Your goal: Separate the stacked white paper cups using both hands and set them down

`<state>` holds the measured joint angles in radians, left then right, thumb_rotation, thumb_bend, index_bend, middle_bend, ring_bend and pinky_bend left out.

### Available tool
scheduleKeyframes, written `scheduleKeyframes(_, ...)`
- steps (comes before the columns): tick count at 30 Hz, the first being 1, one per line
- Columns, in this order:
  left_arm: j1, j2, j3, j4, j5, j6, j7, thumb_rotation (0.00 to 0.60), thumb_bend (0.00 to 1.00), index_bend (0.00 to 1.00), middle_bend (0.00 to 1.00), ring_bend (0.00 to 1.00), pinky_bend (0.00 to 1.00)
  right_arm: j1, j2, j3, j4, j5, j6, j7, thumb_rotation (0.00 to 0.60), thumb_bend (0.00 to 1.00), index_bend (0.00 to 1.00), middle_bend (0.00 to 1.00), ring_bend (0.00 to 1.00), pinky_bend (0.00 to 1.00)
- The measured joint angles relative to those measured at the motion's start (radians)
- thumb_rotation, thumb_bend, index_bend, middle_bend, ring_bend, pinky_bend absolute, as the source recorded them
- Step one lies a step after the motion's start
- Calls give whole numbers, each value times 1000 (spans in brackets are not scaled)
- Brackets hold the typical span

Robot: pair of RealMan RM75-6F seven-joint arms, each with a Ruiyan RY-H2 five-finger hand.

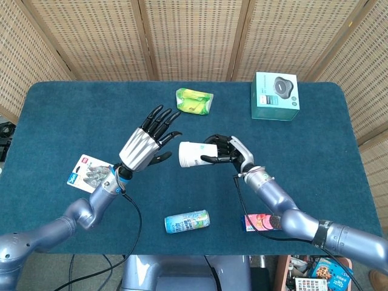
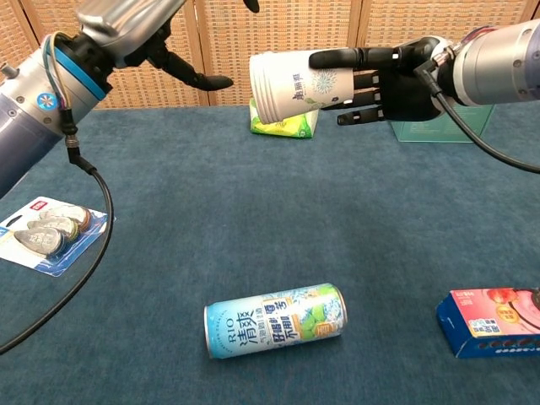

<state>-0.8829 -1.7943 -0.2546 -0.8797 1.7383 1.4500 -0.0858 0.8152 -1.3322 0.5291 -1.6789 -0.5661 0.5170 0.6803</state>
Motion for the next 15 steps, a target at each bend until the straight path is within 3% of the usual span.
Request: scheduleKeyframes(15,-71,-90,7,91,-12,43,-3,600,201,468,0,0,0,-14,11,0,-4,-16,-14,-6,600,528,584,611,514,636)
